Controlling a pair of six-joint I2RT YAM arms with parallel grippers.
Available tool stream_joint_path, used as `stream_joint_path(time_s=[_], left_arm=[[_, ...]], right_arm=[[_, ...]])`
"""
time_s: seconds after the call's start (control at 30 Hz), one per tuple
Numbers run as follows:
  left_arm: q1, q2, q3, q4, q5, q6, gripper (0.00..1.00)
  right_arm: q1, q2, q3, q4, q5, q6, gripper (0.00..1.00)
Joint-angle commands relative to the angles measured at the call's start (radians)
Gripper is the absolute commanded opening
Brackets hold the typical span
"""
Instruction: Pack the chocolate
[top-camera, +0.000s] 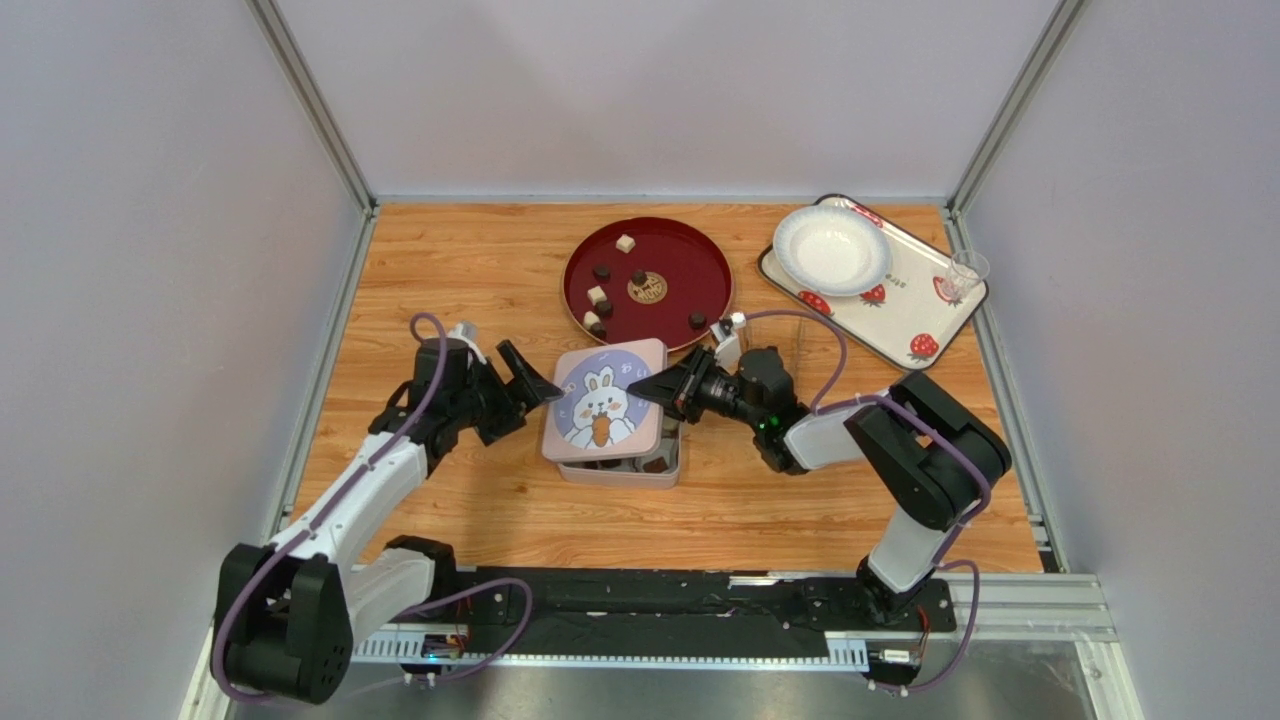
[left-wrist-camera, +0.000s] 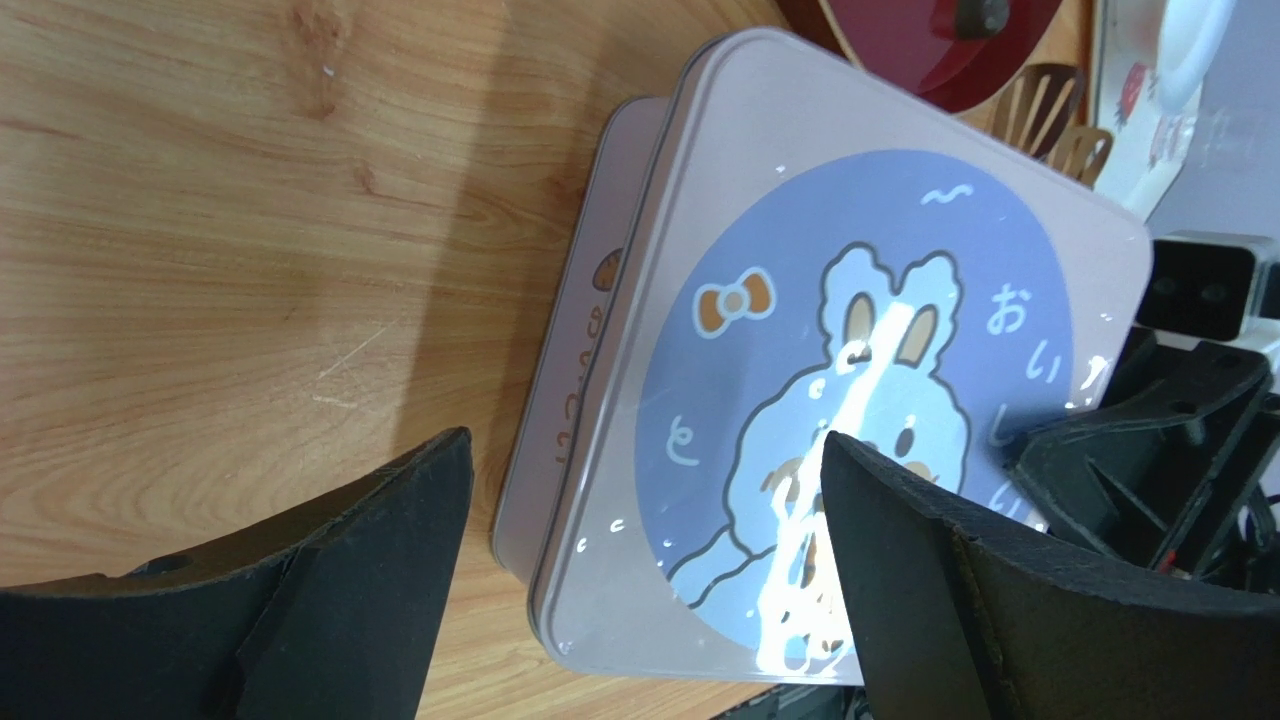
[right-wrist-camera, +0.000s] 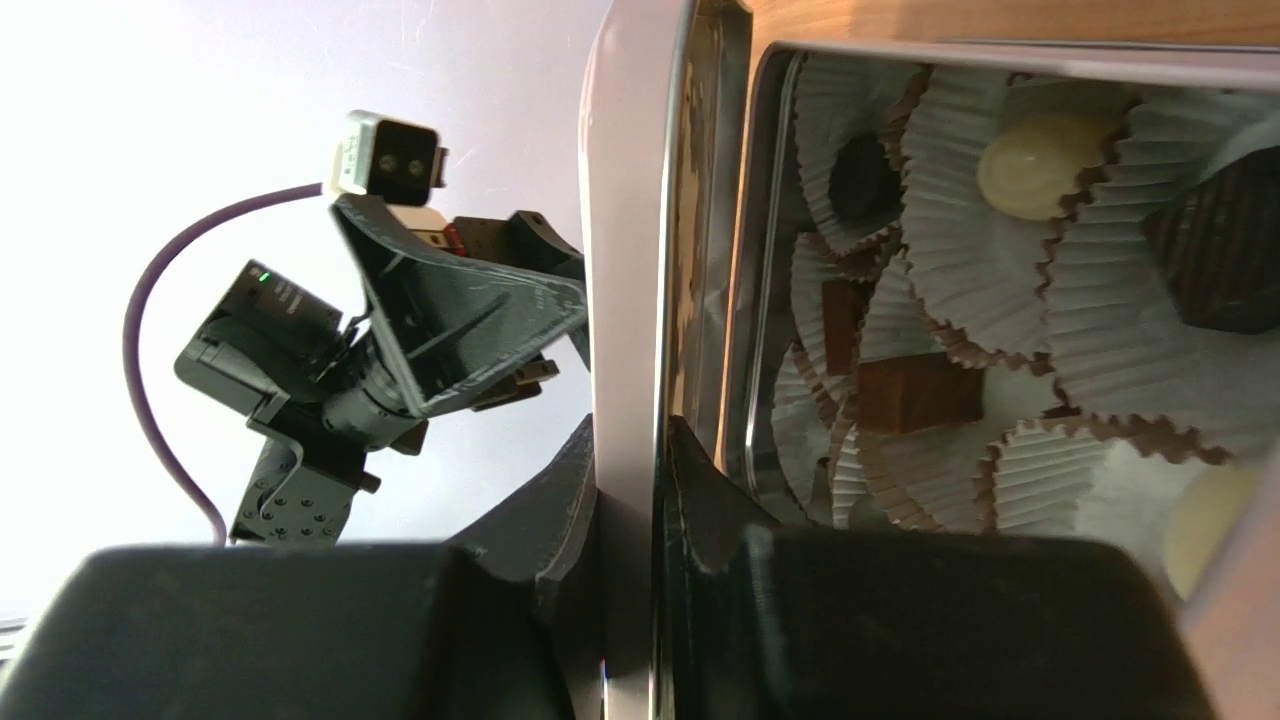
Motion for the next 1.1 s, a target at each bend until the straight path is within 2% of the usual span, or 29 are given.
stream_joint_path(time_s=[0.0,0.07,0.2,0.37,0.67,0.8,1.07], left_arm=[[0.003,0.076,0.028,0.071,0.079,0.047,0.94],[0.002,0.112,0.031,0.096,0.106,0.05,0.93],[-0.02,0.147,0.04,0.117,0.132,0.053,0.93],[-0.059,0.172,0.056,0.113,0.117,0.059,0.93],[-0.104,0.193,0.06,0.108,0.106,0.062,0.93],[-0.119,0.198,0.068,0.108,0.103,0.062,0.93],[-0.142,0.198,0.079,0.097,0.099,0.056,0.92]], right_arm=[[0.004,-0.023,-0.028,0.066,0.06,-0.019,0.0],[0.004,-0.054,-0.034,0.034,0.062,-0.05,0.0],[0.004,-0.114,-0.027,-0.142,0.068,-0.117,0.04],[0.001,-0.169,-0.036,-0.242,0.079,-0.16,0.07],[-0.006,-0.227,-0.016,-0.399,0.083,-0.225,0.23],[-0.007,-0.258,-0.004,-0.479,0.108,-0.271,0.36],[-0.007,-0.33,0.047,-0.67,0.174,-0.361,0.47]])
